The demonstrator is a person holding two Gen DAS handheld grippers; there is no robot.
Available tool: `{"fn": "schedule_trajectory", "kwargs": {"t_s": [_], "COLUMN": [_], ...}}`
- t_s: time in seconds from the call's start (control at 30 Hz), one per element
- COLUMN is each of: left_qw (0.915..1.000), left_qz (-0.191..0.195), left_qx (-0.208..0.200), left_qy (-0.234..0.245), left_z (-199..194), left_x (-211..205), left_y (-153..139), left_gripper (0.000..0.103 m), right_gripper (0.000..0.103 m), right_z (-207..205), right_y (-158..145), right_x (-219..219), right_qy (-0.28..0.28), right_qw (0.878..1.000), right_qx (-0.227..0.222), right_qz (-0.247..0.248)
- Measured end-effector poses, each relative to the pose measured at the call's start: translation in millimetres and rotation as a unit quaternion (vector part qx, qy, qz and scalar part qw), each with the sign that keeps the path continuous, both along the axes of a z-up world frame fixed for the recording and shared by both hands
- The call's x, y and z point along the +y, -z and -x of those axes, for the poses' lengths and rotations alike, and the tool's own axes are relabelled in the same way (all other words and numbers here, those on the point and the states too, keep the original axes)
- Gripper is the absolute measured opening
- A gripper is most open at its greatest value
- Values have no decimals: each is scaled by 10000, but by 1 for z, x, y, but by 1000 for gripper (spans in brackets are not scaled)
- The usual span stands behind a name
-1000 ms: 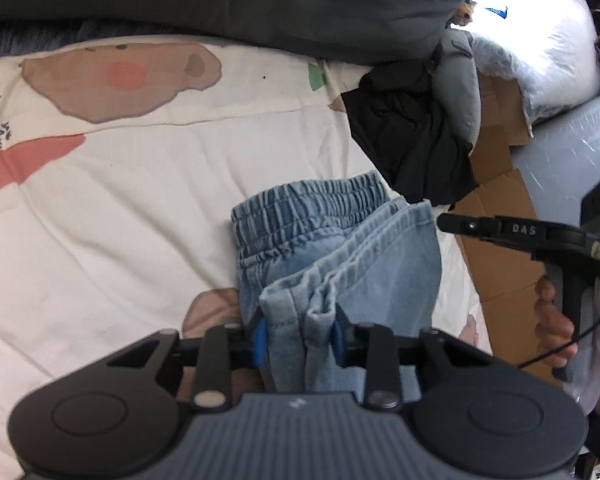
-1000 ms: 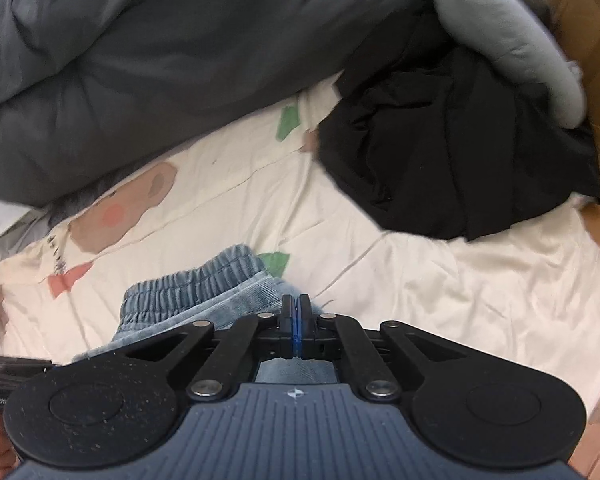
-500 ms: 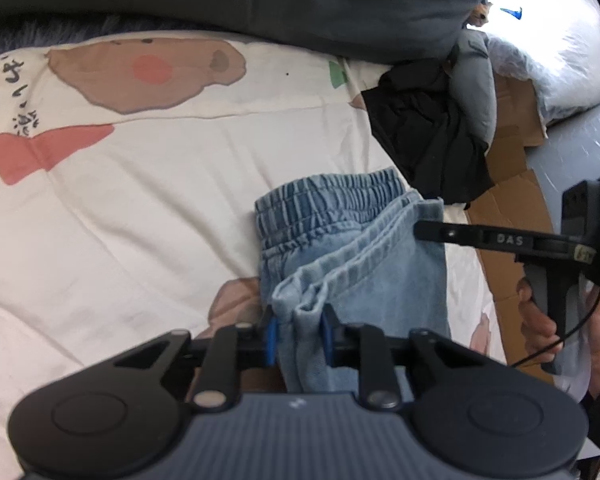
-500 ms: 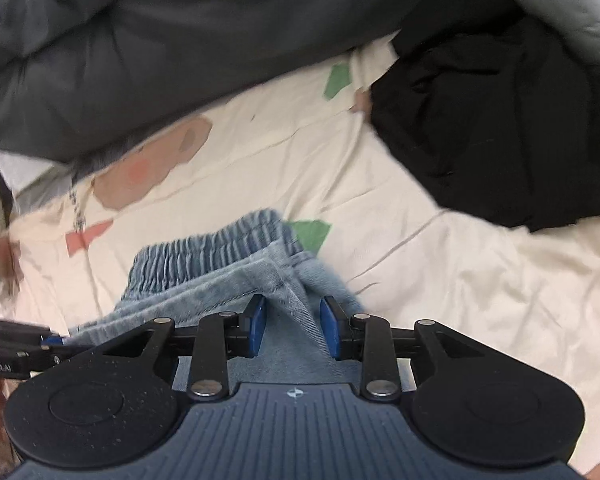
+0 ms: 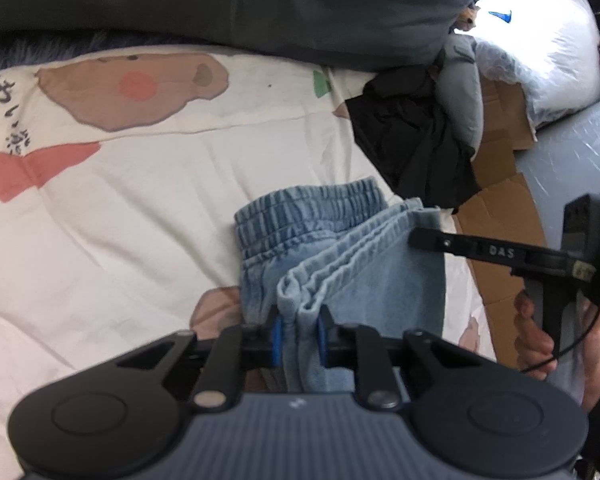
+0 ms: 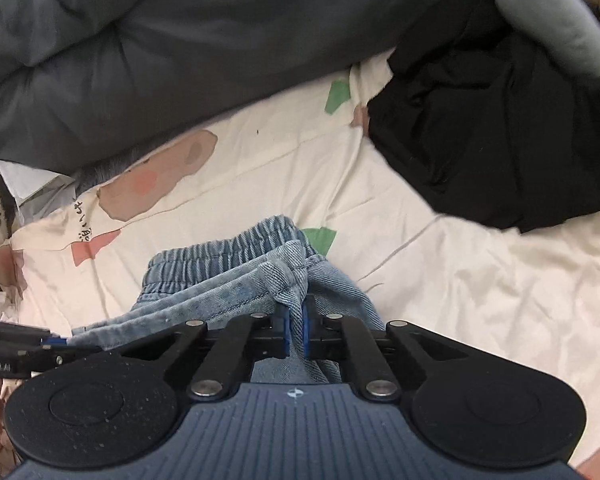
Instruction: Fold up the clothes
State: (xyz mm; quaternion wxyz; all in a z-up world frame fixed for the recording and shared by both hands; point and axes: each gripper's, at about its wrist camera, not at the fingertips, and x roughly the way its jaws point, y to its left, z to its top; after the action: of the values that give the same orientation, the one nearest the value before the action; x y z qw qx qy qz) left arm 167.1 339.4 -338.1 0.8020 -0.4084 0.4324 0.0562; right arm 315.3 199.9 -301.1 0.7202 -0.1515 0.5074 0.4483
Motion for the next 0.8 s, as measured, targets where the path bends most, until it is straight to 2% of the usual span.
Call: {"fn": "schedule_trajectory", "kwargs": {"t_s": [0.33,0.57,0.8], "left_qw": [9996,9997,9998], "left_qz": [-50,-165,-196], "left_qx": [-277,-174,58], "left_qy": [41,98,24], "left_z": [-28,-58,-68], "left_x": [-4,-4,2], "left_y": [-23,-18,-9], "left_gripper": [17,17,18], "right_gripper": [4,4,4], "right_z": [-12,-32,-43], "right_y": [-36,-33,-20], "right_x": [-16,-9,7], "right_qy": [326,548,522], "right_qw": [9989,9977,9976], "right_qx": [-335,-392,-350], "right_qz": [-65,99,292]}}
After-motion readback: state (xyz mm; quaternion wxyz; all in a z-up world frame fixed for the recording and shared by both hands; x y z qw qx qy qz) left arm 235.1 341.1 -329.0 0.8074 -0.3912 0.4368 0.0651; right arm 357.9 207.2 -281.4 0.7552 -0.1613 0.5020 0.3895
